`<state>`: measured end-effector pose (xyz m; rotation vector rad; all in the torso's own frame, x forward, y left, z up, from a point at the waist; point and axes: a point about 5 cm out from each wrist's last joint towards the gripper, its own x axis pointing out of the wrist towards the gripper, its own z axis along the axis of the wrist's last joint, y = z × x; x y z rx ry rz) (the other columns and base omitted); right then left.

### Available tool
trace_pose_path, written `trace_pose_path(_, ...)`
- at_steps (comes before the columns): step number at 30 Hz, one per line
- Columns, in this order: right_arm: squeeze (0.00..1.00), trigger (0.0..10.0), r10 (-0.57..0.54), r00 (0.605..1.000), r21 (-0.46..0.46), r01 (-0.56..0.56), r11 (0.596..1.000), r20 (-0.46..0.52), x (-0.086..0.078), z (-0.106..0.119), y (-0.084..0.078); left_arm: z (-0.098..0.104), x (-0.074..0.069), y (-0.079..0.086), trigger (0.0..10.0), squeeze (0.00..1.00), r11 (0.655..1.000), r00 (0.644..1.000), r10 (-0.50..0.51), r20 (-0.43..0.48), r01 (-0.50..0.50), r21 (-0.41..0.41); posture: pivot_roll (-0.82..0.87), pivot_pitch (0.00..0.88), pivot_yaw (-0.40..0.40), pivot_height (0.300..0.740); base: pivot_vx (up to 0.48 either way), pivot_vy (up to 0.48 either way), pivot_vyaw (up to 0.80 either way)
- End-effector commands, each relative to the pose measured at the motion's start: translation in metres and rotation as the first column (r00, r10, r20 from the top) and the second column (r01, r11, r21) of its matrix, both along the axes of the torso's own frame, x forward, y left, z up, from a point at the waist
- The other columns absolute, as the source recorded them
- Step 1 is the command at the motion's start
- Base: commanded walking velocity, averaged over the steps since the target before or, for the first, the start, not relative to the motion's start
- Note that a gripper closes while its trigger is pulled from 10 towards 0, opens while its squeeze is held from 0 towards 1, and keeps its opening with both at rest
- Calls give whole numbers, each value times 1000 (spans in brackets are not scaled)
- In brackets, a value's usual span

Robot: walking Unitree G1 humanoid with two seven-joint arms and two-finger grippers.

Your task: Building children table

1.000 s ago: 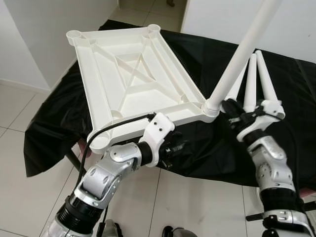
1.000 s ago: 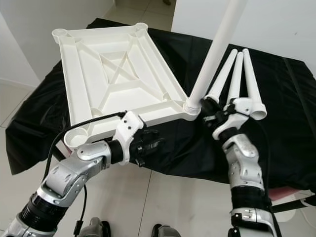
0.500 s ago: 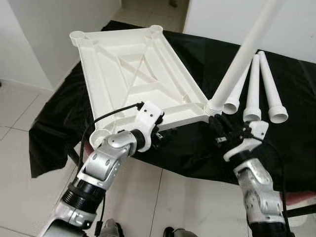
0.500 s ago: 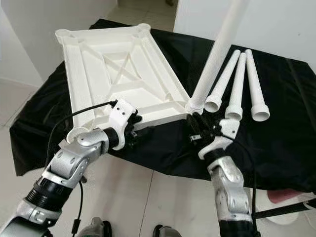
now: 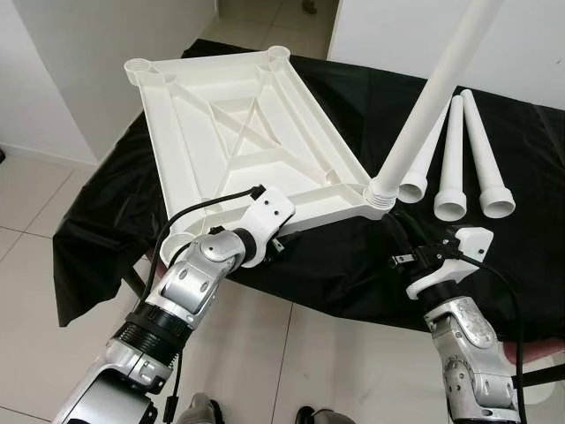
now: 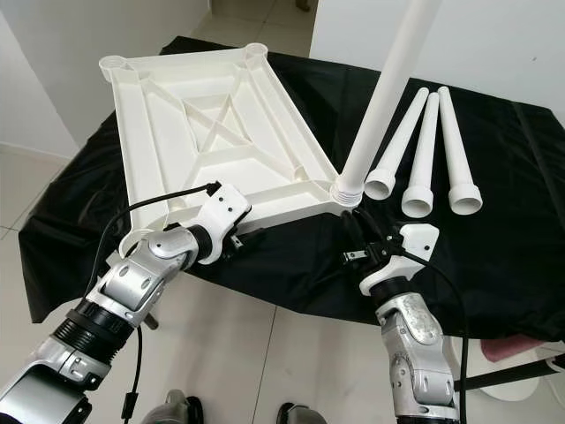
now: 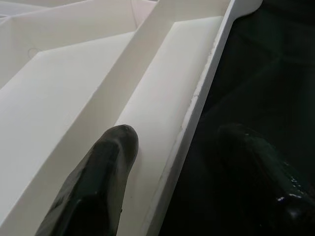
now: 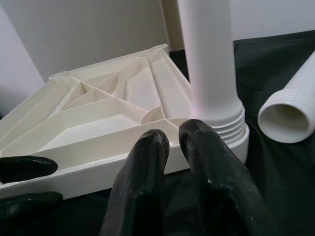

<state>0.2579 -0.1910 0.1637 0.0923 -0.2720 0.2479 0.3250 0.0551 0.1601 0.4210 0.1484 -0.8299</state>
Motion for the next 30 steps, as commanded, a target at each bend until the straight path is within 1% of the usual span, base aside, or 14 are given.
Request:
trace_pose_path(1,0,10000,-21,1000,1,21,1000,-2,-4,2,-4,-7,0,-3,10000,0,998,999,-40,-27,42,47,1,142,-4,740,0,0,0)
trace_pose_path(3,0,10000,-24,1000,0,24,1000,-2,-4,2,-4,-7,3,-1,10000,0,998,999,-17,-31,18,53,0,144,1,740,0,0,0)
trace_pose_path(4,0,10000,-26,1000,0,26,1000,-2,-4,2,-3,-8,6,0,9569,0,998,999,4,-33,-2,56,-2,144,4,740,0,0,0)
trace_pose_path(5,0,10000,-26,1000,0,26,1000,-2,-4,2,-3,-8,6,0,9569,0,998,999,4,-33,-2,56,-2,144,4,740,0,0,0)
trace_pose_path(6,0,10000,-28,1000,1,28,1000,-2,-5,2,-3,-8,9,1,3804,0,998,999,20,-34,-18,63,-3,144,6,740,0,0,0)
trace_pose_path(7,0,10000,-28,1000,1,28,1000,-2,-5,2,-3,-8,9,1,3804,0,998,999,20,-34,-18,63,-3,144,6,740,0,0,0)
trace_pose_path(8,0,10000,-32,999,4,32,999,-3,-5,3,-2,-8,12,2,0,0,997,999,37,-35,-35,63,-5,145,11,740,0,0,0)
trace_pose_path(12,0,10000,-37,999,6,37,999,-1,-6,4,1,-6,17,3,0,0,996,998,61,-32,-59,66,-7,144,13,740,0,0,0)
trace_pose_path(14,0,10000,-46,999,14,46,999,1,-9,5,5,0,23,0,0,0,996,997,74,-19,-73,44,-11,144,17,740,0,0,0)
trace_pose_path(15,0,10000,-46,999,14,46,999,1,-9,5,5,0,23,0,0,0,996,997,74,-19,-73,44,-11,144,17,740,0,0,0)
trace_pose_path(18,0,10000,-47,999,26,47,999,-8,-11,2,13,9,28,-9,0,0,997,997,77,-4,-77,11,-13,146,18,740,0,0,0)
trace_pose_path(21,0,10000,-46,999,26,46,999,-10,-11,2,15,10,29,-10,0,0,997,997,79,-2,-79,6,-13,147,19,740,0,0,0)
trace_pose_path(23,0,10000,-43,999,38,44,998,-12,-12,2,20,15,33,-17,0,0,996,996,87,5,-87,-19,-13,147,19,740,0,0,0)
trace_pose_path(30,0,10000,-49,999,55,50,997,-13,-11,3,25,23,40,-31,0,0,992,993,115,19,-114,-54,-20,148,30,740,0,0,0)
